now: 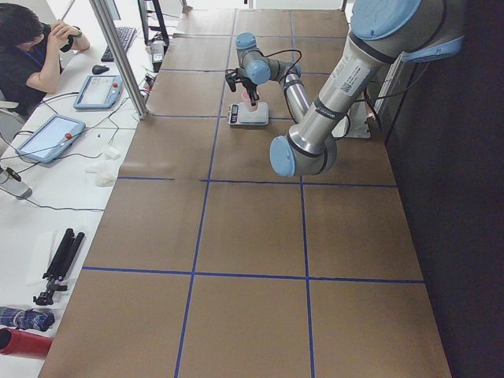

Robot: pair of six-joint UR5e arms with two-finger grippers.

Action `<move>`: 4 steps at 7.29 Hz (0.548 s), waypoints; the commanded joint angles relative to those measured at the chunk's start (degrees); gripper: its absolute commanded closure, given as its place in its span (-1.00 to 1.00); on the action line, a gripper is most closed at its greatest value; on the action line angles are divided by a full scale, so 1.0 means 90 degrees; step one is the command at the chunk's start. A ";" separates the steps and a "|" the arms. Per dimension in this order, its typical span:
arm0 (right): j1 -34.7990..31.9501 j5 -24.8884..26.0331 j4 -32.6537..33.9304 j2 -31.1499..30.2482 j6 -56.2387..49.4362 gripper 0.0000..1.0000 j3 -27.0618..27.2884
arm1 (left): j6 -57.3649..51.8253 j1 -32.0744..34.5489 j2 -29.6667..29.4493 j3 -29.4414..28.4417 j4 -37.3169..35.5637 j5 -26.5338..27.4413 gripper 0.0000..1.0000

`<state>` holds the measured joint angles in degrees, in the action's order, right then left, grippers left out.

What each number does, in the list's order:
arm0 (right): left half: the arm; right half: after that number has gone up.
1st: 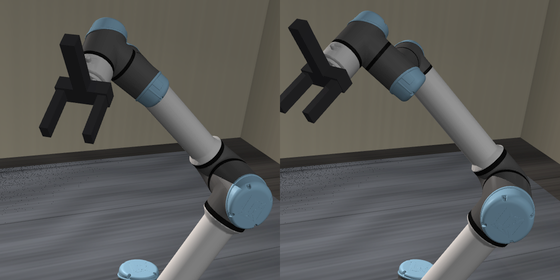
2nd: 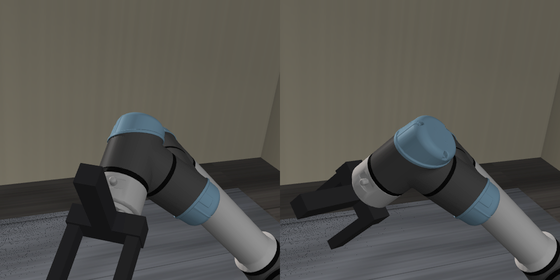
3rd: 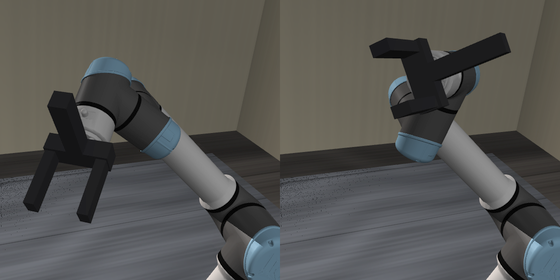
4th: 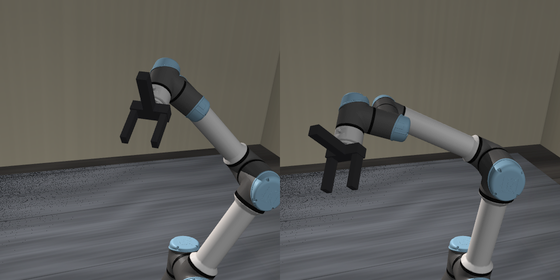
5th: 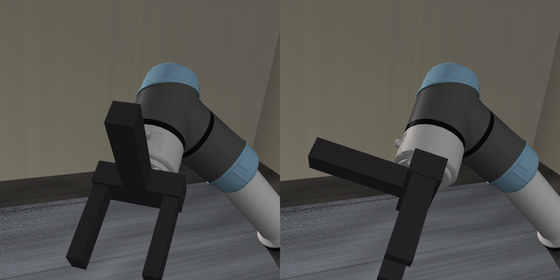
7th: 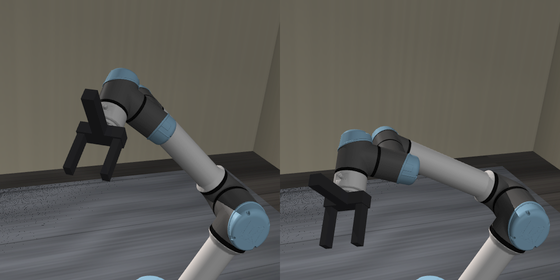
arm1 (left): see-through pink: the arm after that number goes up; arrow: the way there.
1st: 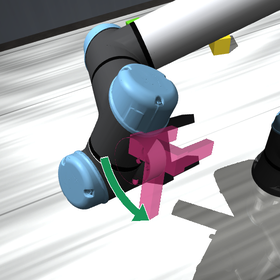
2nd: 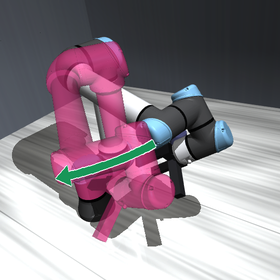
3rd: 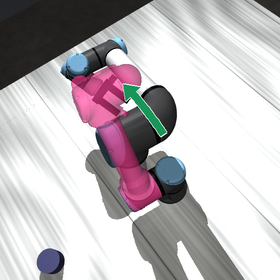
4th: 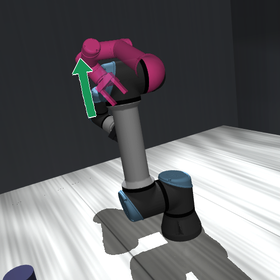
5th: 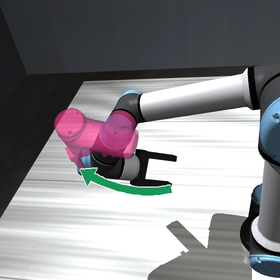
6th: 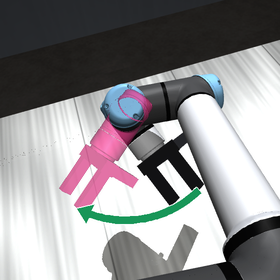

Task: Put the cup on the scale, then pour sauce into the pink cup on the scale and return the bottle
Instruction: 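Carry the pink cup with the left gripper onto the scale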

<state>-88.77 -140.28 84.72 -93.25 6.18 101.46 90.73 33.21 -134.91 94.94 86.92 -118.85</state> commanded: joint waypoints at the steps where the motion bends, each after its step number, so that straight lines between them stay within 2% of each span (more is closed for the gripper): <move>1: 0.0000 0.0001 0.0010 -0.0010 0.0036 -1.00 0.0074 | 0.0144 -0.0087 -0.0116 -0.0411 0.0439 0.0061 1.00; 4: 0.0000 -0.0009 0.0000 -0.0001 0.0046 -1.00 0.0094 | 0.0173 -0.0145 -0.0293 -0.0832 0.0722 0.0061 1.00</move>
<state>-88.77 -140.35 84.73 -93.29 6.57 102.21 92.20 32.11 -137.28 88.79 92.08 -118.31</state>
